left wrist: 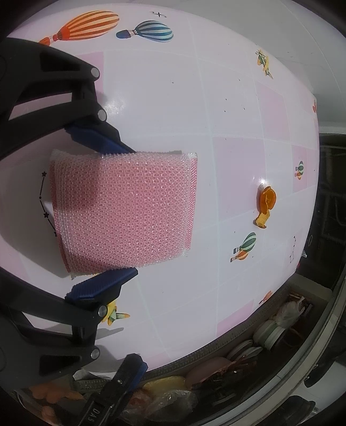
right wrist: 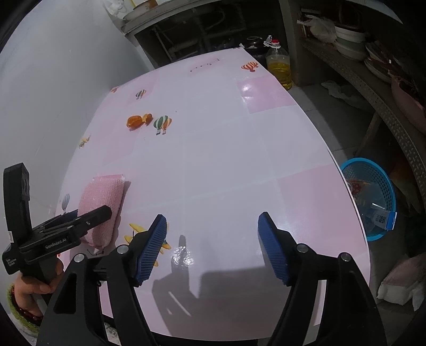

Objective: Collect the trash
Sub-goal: 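Move the right gripper to the orange peel while the left gripper holds the sponge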

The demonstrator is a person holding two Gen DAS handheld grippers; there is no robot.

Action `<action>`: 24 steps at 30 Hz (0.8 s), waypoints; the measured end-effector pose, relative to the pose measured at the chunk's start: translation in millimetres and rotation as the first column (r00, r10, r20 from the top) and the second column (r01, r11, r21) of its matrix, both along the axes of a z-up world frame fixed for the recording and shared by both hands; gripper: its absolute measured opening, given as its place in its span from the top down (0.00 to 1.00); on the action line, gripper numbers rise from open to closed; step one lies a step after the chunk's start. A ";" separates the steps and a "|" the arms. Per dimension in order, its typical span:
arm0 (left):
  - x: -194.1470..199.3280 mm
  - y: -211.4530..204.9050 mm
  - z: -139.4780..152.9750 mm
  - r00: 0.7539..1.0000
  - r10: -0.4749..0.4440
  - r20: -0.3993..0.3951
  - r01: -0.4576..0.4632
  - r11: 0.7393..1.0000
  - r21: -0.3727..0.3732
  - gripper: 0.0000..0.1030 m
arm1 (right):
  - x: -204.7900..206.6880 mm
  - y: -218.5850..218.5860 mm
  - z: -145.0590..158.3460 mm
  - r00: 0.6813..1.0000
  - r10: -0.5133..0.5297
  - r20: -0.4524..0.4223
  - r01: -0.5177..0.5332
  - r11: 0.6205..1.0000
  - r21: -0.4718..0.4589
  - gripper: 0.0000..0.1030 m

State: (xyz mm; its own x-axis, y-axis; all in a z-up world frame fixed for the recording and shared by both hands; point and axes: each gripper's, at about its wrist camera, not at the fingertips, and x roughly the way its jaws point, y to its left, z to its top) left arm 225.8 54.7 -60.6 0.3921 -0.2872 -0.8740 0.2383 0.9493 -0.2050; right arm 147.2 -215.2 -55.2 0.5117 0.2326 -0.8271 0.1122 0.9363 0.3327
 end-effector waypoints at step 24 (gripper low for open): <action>7.5 50.5 1.0 0.993 0.114 0.016 -0.113 0.993 -0.023 0.26 | 171.9 73.9 23.2 0.966 0.253 0.046 -0.257 0.959 0.117 0.23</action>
State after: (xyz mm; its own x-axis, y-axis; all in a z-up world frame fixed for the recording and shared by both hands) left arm 233.3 105.2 -59.5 0.4386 -0.2590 -0.8606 0.1332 0.9657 -0.2227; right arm 319.1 -141.3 -32.1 0.4466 0.4561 -0.7697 -0.1372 0.8850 0.4449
